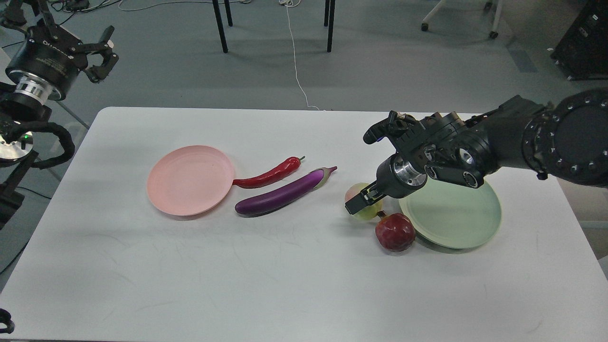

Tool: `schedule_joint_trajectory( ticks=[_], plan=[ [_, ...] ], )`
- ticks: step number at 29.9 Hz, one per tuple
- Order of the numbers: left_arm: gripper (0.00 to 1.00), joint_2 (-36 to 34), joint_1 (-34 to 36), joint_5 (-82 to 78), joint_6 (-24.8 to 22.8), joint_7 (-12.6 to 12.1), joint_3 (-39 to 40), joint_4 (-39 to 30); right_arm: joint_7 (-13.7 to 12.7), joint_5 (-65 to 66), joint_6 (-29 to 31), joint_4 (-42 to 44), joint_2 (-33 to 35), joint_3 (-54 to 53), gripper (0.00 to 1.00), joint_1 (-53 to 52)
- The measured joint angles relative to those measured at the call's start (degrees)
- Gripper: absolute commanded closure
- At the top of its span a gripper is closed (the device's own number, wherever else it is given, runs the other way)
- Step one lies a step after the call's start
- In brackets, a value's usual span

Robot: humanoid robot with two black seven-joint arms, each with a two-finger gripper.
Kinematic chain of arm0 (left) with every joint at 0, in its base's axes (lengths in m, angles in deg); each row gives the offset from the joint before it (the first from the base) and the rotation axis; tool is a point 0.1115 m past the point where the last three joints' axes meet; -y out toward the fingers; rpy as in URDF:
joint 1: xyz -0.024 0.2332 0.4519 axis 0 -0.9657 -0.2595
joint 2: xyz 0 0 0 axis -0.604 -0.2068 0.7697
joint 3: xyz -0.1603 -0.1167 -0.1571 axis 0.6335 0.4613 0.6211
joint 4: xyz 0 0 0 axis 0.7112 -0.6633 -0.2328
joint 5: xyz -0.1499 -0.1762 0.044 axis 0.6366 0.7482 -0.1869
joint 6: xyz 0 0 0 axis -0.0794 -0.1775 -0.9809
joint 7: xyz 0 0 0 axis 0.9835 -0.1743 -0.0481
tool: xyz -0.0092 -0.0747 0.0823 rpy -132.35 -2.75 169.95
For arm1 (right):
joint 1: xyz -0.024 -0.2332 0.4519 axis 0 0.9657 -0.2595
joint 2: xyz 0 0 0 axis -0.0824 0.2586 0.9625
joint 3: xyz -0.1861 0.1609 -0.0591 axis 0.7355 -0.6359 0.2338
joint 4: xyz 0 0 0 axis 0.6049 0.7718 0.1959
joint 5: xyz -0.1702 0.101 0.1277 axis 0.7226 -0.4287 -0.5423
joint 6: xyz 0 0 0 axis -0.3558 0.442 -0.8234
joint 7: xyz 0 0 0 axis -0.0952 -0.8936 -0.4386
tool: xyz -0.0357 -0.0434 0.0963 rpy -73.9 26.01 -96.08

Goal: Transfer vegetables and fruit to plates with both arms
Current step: 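Reach the right gripper down and grasp the yellow-green pear, then carry the pear onto the green plate and release it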

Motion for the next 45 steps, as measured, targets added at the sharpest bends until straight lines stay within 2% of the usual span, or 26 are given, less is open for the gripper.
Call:
schedule_joint_trajectory(
  ticks=[2, 4, 7, 11, 21, 32, 35, 42, 45],
  plan=[
    [0.02, -0.04, -0.09, 0.00, 0.00, 0.01, 0.01, 0.05, -0.01, 0.00, 0.00, 0.12, 0.00, 0.00, 0.12, 0.05],
    [0.02, -0.11, -0.11, 0.00, 0.00, 0.21, 0.09, 0.06, -0.01, 0.00, 0.00, 0.18, 0.00, 0.00, 0.22, 0.06],
    [0.02, -0.12, -0.12, 0.00, 0.03, 0.66, 0.09, 0.06, 0.01, -0.01, 0.00, 0.19, 0.00, 0.00, 0.33, 0.06],
    [0.02, -0.24, -0.20, 0.00, 0.03, 0.83, 0.05, 0.07, 0.25, 0.18, -0.02, 0.19, 0.00, 0.13, 0.43, -0.24],
    [0.02, -1.06, -0.21, 0.00, 0.00, 0.89, 0.07, 0.10, 0.46, -0.77, -0.01, -3.17, 1.60, -0.76, 0.41, -7.21],
    [0.02, -0.93, -0.11, 0.00, 0.00, 0.89, -0.32, -0.32, 0.42, 2.52, -0.07, -8.39, 21.83, -0.37, 0.39, -7.51],
    [0.02, -0.94, -0.11, 0.00, 0.05, 0.87, -0.37, -0.34, 0.42, 5.09, -0.19, -8.64, 25.22, -0.65, 0.36, -5.61],
    [0.02, -1.01, -0.20, 0.00, 0.17, 0.80, -0.65, -0.36, 0.35, 6.89, -4.20, -6.94, 26.69, -0.82, 0.32, 0.40],
    [0.02, -1.01, -0.21, 0.00, 0.18, 0.79, -0.69, -0.36, 0.33, 6.90, -5.08, -4.92, 26.36, -0.82, 0.22, 2.49]
  ],
)
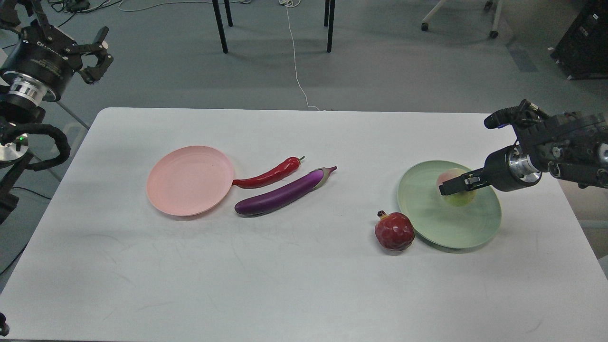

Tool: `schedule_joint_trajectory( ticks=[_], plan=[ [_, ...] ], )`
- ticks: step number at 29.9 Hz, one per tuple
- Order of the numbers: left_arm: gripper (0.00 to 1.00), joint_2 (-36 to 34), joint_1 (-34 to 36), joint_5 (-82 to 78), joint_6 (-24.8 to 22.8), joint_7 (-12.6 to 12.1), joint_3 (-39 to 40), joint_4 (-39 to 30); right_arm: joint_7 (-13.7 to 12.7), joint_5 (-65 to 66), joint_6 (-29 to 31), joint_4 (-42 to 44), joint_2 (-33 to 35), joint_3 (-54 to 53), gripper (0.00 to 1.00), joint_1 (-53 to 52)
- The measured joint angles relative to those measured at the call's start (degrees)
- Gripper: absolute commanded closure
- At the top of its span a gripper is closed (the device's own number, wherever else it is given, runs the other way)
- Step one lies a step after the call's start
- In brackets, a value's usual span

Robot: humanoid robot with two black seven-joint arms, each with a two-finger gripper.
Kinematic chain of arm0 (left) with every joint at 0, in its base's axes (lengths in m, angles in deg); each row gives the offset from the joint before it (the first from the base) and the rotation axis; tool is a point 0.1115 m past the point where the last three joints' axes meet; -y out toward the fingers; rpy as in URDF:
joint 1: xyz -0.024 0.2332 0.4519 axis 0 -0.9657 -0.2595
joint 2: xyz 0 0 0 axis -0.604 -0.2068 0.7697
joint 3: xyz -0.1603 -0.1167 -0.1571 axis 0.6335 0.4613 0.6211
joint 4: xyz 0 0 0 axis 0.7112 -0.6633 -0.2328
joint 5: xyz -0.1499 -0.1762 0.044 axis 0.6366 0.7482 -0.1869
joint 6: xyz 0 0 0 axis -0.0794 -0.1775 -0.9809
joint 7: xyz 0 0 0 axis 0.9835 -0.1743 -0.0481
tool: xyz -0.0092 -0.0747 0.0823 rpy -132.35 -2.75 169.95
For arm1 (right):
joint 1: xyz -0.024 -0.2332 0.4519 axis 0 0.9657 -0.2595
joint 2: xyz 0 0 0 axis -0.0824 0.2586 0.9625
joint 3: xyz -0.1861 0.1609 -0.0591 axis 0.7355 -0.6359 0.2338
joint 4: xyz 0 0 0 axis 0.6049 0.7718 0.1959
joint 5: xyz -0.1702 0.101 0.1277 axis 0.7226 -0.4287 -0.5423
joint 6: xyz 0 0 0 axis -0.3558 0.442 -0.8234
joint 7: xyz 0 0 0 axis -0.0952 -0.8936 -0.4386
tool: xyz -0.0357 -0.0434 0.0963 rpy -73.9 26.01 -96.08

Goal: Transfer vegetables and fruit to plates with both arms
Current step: 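Carry the pear onto the green plate and release it, then move the right gripper to the red apple and grasp it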

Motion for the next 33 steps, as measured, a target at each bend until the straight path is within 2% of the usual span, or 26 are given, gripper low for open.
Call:
schedule_joint_trajectory(
  ticks=[7, 20, 27, 33],
  plan=[
    [0.02, 0.03, 0.00, -0.08, -0.15, 0.00, -0.15, 0.00, -0.04, -0.20, -0.69, 0.41, 0.33, -1.48, 0.06, 0.78],
    [0.02, -0.46, 0.00, -0.09, -0.18, -0.35, -0.16, -0.70, -0.12, -0.73, -0.55, -0.50, 0.98, -3.22, 0.04, -3.73],
    [0.02, -0.86, 0.00, -0.09, -0.17, -0.11, -0.16, -0.72, -0.50, -1.15, -0.08, -8.93, 0.13, -8.63, 0.04, -8.84],
    [0.02, -1.07, 0.00, -0.09, -0.01, -0.10, -0.10, -0.79, -0.53, -2.60, -0.08, -12.76, -4.38, -8.92, 0.04, -8.83]
  ],
)
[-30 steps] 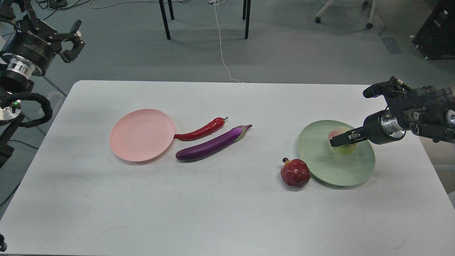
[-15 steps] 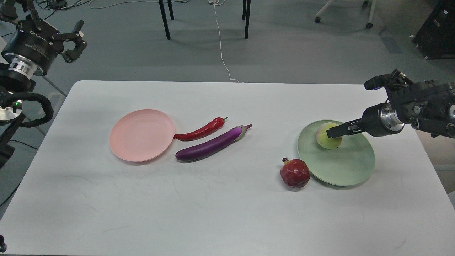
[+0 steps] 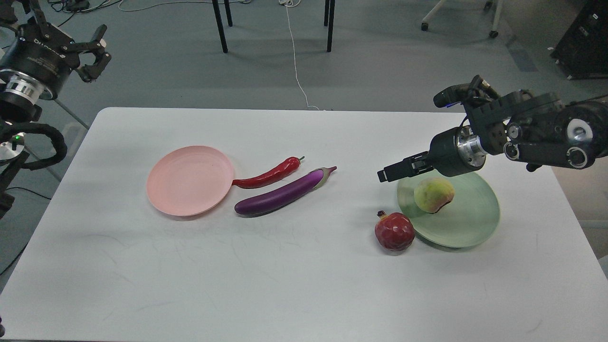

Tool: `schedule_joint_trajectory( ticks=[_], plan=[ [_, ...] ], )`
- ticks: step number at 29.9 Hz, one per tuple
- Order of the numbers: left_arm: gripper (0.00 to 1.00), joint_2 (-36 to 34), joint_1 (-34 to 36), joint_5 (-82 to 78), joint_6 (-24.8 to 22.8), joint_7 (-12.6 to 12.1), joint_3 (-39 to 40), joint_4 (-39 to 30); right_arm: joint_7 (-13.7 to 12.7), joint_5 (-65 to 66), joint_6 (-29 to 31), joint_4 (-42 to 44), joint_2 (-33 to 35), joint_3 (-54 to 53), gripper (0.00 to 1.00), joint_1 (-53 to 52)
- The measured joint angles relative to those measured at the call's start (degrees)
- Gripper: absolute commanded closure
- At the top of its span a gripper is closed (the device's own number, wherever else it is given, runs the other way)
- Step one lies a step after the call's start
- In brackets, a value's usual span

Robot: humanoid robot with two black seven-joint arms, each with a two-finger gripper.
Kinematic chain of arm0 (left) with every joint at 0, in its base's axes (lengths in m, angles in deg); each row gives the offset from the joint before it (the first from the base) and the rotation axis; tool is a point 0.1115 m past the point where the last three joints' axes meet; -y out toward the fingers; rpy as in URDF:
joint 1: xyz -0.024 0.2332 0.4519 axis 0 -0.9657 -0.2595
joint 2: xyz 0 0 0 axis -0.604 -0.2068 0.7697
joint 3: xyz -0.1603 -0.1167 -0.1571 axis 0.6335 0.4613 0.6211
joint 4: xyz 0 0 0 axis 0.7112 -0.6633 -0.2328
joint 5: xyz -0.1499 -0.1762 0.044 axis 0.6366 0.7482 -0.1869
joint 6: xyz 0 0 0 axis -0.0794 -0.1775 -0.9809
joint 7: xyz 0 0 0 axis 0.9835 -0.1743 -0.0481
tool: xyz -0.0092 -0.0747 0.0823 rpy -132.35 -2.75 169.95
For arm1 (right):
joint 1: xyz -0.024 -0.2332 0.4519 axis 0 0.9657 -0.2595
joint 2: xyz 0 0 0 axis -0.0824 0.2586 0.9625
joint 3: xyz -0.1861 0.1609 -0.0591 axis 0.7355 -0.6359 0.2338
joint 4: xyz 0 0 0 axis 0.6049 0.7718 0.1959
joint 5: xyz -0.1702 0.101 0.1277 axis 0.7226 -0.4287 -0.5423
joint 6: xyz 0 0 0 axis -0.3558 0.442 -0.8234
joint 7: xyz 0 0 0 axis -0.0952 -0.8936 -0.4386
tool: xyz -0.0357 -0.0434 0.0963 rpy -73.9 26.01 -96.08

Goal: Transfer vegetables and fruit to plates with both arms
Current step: 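Move the right gripper to the red apple and grasp it, then lift the apple onto the green plate beside the pear and release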

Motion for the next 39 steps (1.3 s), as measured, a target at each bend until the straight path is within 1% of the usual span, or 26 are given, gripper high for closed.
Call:
schedule_joint_trajectory(
  ticks=[9, 14, 21, 28, 31, 37, 39],
  plan=[
    [0.02, -1.01, -0.22, 0.00, -0.01, 0.08, 0.01, 0.00, -0.09, -2.40, -0.03, -0.52, -6.19, 0.82, 0.04, 3.22],
    [0.02, -1.43, -0.58, 0.00, -0.05, 0.13, 0.01, 0.00, -0.46, -1.93, -0.05, -0.37, -8.84, 4.25, 0.04, 3.34],
    [0.02, -1.73, -1.12, 0.00, -0.16, 0.17, 0.12, 0.00, -1.91, -0.67, -0.05, -0.28, -9.34, 6.34, 0.04, 1.62],
    [0.02, -1.74, -1.14, 0.00, -0.17, 0.18, 0.21, 0.00, -2.33, 0.06, -0.04, -0.67, -9.70, 7.85, 0.04, 0.74],
    [0.02, -1.90, -1.22, 0.01, -0.22, 0.19, 0.21, 0.01, -2.72, 0.11, -0.26, -2.39, -9.74, 9.70, 0.04, 0.74],
    [0.02, -2.23, -1.23, 0.09, -0.25, 0.27, 0.21, 0.09, -2.86, 0.08, -0.46, -3.61, -9.73, 10.67, 0.10, 0.74],
    [0.02, -2.25, -1.23, 0.09, -0.25, 0.27, 0.21, 0.09, -2.81, 0.07, -0.46, -3.67, -9.73, 10.68, 0.17, 0.73]
  ],
)
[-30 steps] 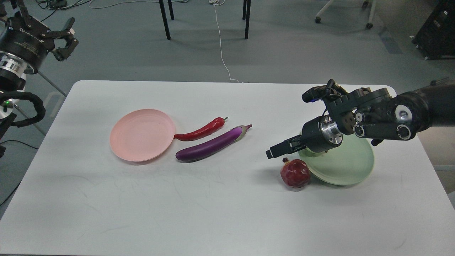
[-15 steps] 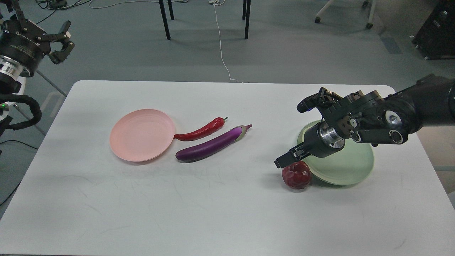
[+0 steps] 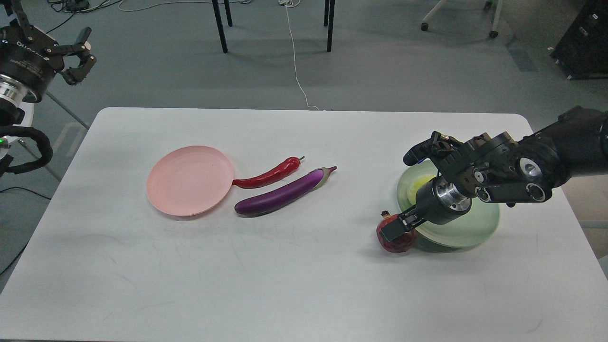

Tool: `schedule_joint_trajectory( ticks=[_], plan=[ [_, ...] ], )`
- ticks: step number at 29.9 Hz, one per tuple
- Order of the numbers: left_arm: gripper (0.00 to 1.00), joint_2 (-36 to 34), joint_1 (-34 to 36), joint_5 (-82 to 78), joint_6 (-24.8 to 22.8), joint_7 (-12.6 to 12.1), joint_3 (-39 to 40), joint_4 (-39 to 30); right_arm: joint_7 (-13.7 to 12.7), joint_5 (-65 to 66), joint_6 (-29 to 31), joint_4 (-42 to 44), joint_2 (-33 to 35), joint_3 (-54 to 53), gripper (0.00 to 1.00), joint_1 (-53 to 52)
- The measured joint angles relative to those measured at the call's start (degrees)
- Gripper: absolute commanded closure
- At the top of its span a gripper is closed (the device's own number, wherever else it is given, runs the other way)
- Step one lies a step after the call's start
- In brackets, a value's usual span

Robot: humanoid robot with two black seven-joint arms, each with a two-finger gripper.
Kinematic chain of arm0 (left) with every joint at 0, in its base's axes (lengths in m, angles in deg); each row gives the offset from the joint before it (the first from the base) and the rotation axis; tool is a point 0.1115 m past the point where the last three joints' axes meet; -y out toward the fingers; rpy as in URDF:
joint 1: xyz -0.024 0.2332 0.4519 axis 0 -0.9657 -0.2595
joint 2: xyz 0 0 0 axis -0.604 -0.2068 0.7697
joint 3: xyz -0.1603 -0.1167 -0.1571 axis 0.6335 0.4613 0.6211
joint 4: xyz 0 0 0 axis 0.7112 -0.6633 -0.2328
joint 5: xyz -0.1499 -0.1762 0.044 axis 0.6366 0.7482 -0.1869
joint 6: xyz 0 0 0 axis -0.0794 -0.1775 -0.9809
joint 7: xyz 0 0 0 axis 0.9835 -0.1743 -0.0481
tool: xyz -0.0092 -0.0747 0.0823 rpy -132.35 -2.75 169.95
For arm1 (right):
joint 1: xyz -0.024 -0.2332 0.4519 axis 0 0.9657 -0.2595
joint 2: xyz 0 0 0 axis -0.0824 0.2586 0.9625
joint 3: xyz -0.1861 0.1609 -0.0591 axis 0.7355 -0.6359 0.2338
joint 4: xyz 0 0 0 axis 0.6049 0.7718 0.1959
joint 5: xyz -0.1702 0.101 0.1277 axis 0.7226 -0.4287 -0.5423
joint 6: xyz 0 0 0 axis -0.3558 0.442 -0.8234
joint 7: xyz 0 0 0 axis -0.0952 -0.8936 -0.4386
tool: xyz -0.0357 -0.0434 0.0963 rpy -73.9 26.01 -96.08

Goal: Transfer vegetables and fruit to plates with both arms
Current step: 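Lift the apple onto the green plate beside the pear and release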

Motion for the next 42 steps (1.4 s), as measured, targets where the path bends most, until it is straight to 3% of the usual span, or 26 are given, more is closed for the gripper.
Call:
schedule_joint_trajectory(
  ticks=[4, 11, 17, 23, 33, 42],
  plan=[
    [0.02, -0.05, 0.00, 0.00, 0.00, 0.00, 0.00, 0.00, 0.16, 0.00, 0.00, -0.01, -0.43, 0.01, 0.31, -0.10],
    [0.02, -0.22, -0.25, 0.00, 0.00, 0.00, 0.09, 0.00, 0.68, 0.02, 0.00, -0.29, -0.71, 0.01, 0.44, -1.45],
    [0.02, -0.22, -0.31, 0.08, 0.06, 0.00, 0.21, 0.00, 0.84, -0.40, 0.01, -1.45, 0.72, -0.50, 0.44, -5.05],
    [0.02, -1.12, -0.43, 0.09, 0.07, 0.00, 0.27, 0.00, 0.81, -0.12, 0.12, -2.14, 6.85, -1.15, 0.43, -8.35],
    [0.02, -1.41, -0.44, 0.09, 0.04, 0.00, 0.34, -0.10, 0.79, 4.99, 0.32, -6.21, 17.59, 1.00, 0.41, -8.03],
    [0.02, -1.25, -0.44, 0.11, 0.17, 0.00, 0.34, -0.18, 0.79, 10.46, 0.36, -5.83, 20.52, 1.28, 0.37, -4.82]
  ],
)
